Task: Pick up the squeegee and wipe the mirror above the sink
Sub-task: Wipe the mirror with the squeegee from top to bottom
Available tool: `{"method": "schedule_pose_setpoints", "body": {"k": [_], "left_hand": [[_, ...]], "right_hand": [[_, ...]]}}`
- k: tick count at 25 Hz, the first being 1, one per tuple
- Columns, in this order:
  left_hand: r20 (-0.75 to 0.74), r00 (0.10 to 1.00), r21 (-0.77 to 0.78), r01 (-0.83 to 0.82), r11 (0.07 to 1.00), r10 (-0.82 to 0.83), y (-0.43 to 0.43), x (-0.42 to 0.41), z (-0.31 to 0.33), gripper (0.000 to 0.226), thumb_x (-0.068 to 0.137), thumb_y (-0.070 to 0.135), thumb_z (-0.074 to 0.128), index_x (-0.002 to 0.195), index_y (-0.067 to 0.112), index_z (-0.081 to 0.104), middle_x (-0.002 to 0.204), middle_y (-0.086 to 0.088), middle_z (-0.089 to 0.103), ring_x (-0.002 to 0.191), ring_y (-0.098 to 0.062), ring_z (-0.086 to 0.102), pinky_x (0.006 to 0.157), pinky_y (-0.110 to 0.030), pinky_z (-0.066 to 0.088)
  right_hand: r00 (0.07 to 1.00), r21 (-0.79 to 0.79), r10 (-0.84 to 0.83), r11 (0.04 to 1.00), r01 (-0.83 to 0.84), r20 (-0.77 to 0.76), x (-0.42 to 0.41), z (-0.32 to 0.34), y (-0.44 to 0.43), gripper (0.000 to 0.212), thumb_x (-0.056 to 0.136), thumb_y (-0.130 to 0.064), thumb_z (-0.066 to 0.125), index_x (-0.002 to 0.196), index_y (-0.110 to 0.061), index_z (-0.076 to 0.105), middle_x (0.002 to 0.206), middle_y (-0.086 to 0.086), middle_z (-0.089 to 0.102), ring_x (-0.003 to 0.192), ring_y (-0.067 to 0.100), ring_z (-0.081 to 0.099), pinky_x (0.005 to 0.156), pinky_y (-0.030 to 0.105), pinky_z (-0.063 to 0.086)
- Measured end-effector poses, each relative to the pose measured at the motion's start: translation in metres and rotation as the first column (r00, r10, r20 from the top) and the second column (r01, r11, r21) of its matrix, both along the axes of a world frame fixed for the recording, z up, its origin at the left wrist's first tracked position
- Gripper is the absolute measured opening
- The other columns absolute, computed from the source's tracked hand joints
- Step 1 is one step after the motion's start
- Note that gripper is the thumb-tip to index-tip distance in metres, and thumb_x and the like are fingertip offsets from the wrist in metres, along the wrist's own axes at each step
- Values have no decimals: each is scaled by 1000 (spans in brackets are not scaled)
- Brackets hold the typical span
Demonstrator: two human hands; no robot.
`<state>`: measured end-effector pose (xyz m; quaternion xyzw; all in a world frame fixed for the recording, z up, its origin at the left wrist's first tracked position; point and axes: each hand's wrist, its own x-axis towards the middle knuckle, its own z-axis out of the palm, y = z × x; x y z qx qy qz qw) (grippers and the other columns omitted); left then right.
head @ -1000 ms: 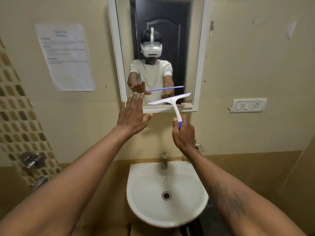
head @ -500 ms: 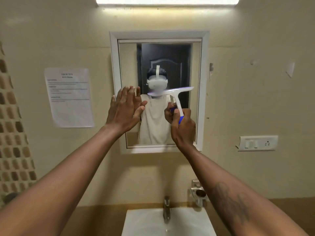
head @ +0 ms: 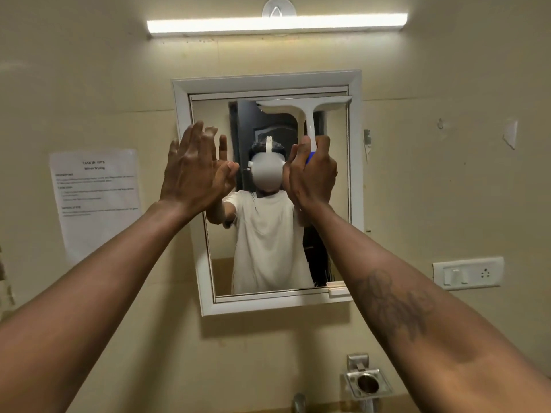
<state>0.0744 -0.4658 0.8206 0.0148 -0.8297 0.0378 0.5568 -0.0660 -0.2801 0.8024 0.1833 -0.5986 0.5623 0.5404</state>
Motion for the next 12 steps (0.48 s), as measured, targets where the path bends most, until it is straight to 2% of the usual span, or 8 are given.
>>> {"method": "schedule_pose_setpoints", "body": {"k": [3,5,12], "left_hand": [[-46,999,7,28,1000,-28,-2,0,9,68,97,45,55,153,10,37,166,-19,33,157,-35,28,128,-57,22],[-55,998,4,34,999,-34,-3,0,12,69,95,47,50,153,11,37,166,-19,33,157,-35,27,129,-55,20],[-63,997,-15,44,999,-45,-3,1,18,69,97,48,49,155,13,37,168,-16,30,158,-33,26,130,-53,19]], "right_hand": [[1000,-3,-2,1000,2,-14,-6,7,-10,26,108,-41,44,109,-16,50,77,-3,62,67,16,64,59,36,58],[1000,-7,-6,1000,6,-22,-7,8,-14,26,108,-38,46,111,-13,51,78,-4,61,68,16,65,59,35,59],[996,42,-52,998,55,-77,-10,9,-14,26,109,-30,46,115,-5,51,73,-1,57,60,14,58,48,16,38]]}}
